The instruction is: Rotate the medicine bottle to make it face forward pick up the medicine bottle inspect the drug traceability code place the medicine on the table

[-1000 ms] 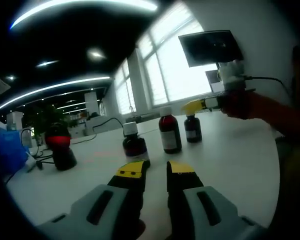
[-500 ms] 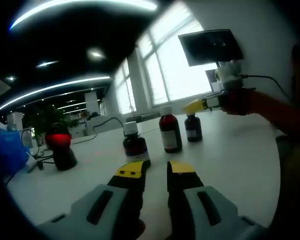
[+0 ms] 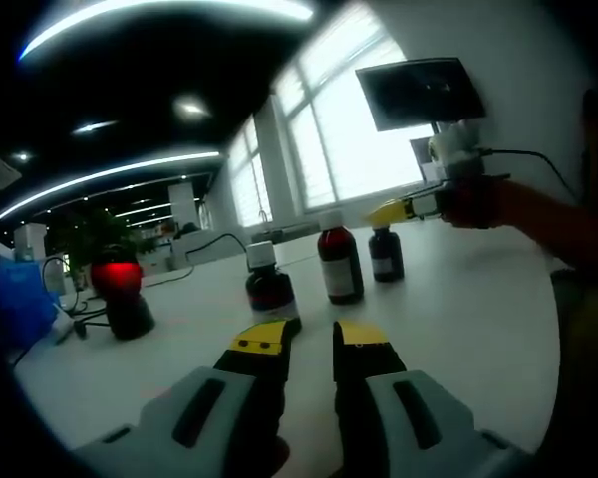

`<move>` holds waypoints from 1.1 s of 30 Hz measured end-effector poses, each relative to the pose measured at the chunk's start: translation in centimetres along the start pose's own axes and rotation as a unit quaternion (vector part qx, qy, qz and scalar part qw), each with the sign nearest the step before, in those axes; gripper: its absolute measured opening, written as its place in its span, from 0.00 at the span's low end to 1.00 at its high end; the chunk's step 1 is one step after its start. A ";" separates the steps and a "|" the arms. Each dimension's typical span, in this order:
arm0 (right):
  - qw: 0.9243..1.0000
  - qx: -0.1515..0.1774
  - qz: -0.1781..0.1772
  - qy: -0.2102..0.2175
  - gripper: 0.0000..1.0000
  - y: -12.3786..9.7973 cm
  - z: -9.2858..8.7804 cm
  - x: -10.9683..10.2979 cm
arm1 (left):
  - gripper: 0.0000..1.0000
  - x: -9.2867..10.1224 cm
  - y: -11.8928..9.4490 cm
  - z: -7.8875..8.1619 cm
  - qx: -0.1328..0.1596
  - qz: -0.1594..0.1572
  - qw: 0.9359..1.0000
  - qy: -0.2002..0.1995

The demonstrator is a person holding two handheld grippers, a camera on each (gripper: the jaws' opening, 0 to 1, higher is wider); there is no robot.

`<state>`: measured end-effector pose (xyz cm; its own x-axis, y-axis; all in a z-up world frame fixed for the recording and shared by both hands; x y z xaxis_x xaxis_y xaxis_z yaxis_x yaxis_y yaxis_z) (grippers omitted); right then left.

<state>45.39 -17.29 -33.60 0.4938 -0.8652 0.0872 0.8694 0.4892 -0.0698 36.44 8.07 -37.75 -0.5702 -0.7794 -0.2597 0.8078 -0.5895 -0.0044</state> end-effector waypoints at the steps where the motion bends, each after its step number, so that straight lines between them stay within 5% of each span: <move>1: 1.000 0.001 -0.003 0.003 0.15 0.0 0.0 0.0 | 0.10 0.0 0.0 0.0 0.000 0.000 1.000 0.001; 33: 0.987 -0.002 -0.157 -0.015 0.16 -0.3 0.3 -1.4 | 0.10 0.2 0.0 0.0 0.000 -0.003 1.000 0.004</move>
<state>44.39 -16.17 -33.40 0.1997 -0.9705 0.1347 0.9798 0.1962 -0.0388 36.35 7.88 -37.78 -0.5733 -0.7747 -0.2667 0.8049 -0.5934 -0.0064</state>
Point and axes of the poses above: the point that each gripper's makers call its tool centre point, and the gripper's own axes: y roughly forward along the fingers, x roughly to its right, z roughly out of its top, the point moved 6 cm from there along -y, roughly backward along the fingers, and after that the axes turned 2 degrees about y, right-handed, at the moved point
